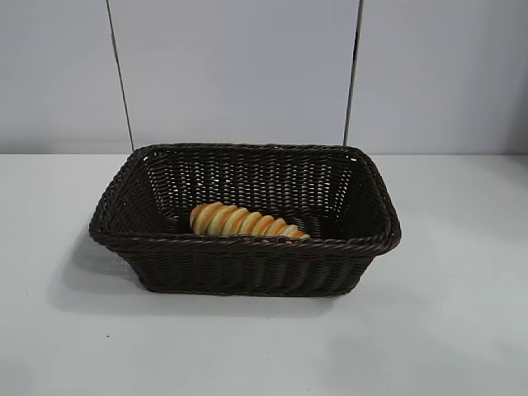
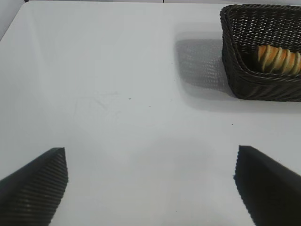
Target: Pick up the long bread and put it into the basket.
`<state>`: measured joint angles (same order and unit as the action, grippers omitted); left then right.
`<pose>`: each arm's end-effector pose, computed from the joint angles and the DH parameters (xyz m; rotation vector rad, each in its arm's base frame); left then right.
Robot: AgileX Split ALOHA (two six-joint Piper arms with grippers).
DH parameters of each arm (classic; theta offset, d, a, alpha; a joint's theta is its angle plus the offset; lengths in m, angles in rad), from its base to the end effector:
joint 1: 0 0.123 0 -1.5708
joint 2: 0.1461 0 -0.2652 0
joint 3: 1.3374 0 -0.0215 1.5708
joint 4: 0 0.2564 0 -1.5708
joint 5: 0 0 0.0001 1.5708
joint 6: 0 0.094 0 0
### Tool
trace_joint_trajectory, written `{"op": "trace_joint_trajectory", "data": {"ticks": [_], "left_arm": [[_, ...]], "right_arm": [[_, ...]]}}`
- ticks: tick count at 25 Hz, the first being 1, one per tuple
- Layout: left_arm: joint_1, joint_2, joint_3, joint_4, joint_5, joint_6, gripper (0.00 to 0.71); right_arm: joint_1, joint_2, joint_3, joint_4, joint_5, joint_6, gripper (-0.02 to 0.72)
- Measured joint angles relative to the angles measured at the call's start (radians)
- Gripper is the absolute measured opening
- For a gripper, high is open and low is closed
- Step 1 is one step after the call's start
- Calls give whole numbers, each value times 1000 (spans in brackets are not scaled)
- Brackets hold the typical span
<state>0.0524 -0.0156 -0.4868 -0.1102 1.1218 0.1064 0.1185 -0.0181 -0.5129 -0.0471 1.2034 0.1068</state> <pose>0.0193 -0.0083 0.2706 0.0660 2.0968 -0.0374 0.0121 -0.0027 0.2711 -0.0054 2.1558 0.0733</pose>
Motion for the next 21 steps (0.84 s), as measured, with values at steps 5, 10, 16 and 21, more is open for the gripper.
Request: {"op": "trace_joint_trajectory", "data": {"ticks": [5,10,16,21], "left_arm": [[0,0,0,0,0,0,695],[0,0,0,0,0,0,695],[0,0,0,0,0,0,695],[0,0,0,0,0,0,695]], "right_arm": [[0,0,5,-1,-22,0,693],[0,0,22,-1,-74,0,693],[0,0,45,0,-107,0,693],[0,0,45,0,-107,-2,693]]}}
